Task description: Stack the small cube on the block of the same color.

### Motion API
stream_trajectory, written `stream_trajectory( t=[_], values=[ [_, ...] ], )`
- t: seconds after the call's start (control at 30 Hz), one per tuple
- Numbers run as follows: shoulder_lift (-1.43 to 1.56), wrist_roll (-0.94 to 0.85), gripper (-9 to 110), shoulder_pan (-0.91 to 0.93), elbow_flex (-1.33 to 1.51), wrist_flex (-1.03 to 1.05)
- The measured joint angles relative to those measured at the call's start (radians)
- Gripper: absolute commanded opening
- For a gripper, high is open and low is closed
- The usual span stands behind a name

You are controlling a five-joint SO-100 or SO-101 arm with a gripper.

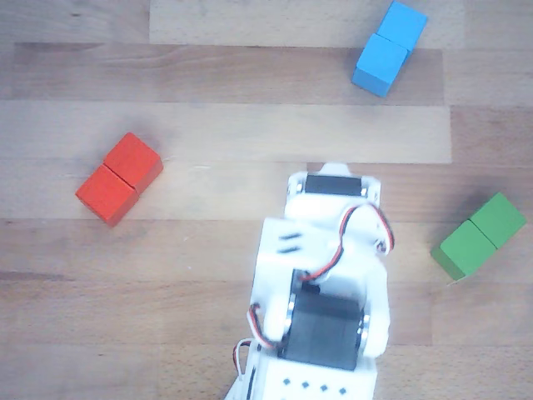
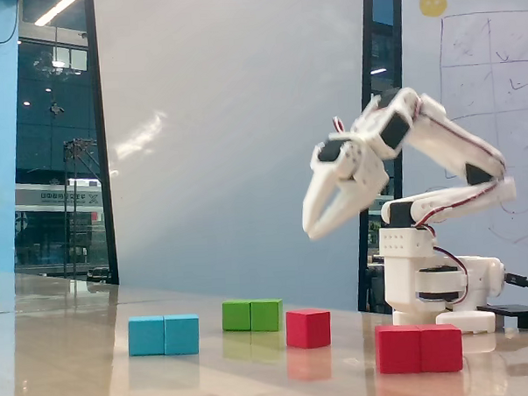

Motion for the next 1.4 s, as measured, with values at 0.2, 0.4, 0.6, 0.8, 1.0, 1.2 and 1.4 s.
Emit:
stream_trajectory(
  t=[0.2, 0.4, 0.6, 0.8, 1.0, 1.2, 1.4],
  values=[
    [-0.342, 0.000, 1, 0.005, -0.252, 0.000],
    [-0.637, 0.000, 1, 0.005, -0.456, 0.002],
    [-0.793, 0.000, 1, 0.005, -0.572, 0.092],
    [-0.893, 0.000, 1, 0.005, -0.588, 0.244],
    [-0.976, 0.000, 1, 0.005, -0.589, 0.282],
    [-0.994, -0.081, 3, 0.005, -0.549, 0.236],
    [-0.994, -0.146, 13, 0.005, -0.468, 0.204]
  ],
)
